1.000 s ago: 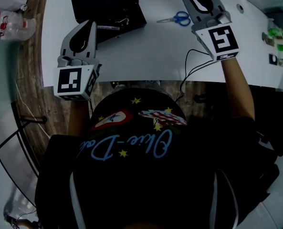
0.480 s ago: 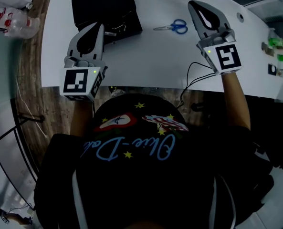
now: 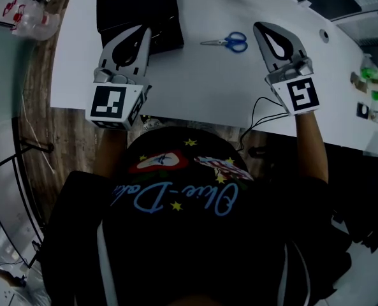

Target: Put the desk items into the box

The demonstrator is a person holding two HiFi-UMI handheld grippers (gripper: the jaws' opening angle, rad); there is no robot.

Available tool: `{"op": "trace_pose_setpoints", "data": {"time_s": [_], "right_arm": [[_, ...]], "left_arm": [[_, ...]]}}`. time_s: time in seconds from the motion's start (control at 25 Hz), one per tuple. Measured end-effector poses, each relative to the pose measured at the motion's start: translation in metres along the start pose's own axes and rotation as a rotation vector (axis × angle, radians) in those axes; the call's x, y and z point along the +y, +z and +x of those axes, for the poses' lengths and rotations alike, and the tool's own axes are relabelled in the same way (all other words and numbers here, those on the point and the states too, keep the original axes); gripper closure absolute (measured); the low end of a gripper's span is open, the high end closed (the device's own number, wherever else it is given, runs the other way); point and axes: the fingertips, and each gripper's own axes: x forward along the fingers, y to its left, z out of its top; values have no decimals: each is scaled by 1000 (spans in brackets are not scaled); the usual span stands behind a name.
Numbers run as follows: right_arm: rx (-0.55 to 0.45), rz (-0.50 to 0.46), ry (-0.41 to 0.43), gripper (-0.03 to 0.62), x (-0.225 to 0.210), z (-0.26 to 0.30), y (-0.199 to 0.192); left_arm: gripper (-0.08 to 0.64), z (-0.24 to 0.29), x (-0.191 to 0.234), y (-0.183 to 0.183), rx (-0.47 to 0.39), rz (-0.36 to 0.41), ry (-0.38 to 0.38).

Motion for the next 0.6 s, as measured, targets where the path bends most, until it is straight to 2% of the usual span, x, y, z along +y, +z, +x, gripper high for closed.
{"op": "trace_pose_setpoints", "data": {"time_s": [0.08,0.28,0.48,0.6], "right_arm": [[-3,25,15,584,-2,-1,-7],[48,49,-51,584,-22,-6,-33],[170,-36,13,584,-15,-5,-64],[214,-26,48,584,-14,-4,-81]], "left_arm": [[554,2,-5,0,3,3,8],[554,3,-11,-1,8,13,35],[554,7,-22,-1,17,17,61],[554,8,-31,-2,23,17,76]]}}
